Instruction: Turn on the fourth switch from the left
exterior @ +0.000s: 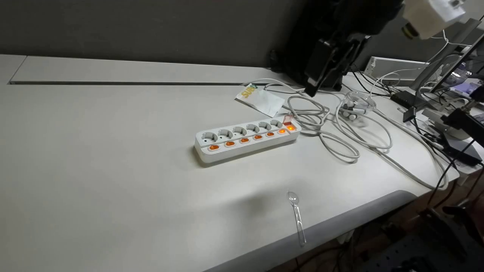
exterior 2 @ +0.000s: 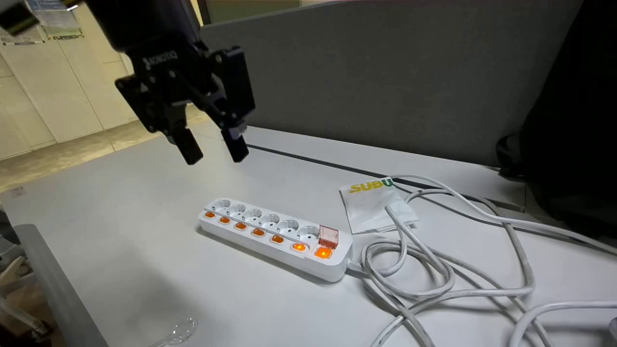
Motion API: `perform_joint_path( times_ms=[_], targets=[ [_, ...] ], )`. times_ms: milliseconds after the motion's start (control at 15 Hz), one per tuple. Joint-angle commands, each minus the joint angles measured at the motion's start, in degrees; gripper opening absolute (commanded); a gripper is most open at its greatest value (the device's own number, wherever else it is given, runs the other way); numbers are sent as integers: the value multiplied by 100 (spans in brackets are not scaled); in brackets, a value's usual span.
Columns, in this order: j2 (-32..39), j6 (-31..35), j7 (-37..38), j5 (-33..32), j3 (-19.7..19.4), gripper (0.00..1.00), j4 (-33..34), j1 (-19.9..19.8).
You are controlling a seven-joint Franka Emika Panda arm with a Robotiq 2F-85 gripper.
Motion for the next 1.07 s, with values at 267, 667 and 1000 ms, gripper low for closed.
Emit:
perform_joint_path(
  times_ms=[267,667,1000],
  targets=[
    [1455,627,188,-180,209,11,712,62],
    [1986,960,-64,176,318,0,907,92],
    [2148,1135,-38,478,369,0,914,36]
  ],
)
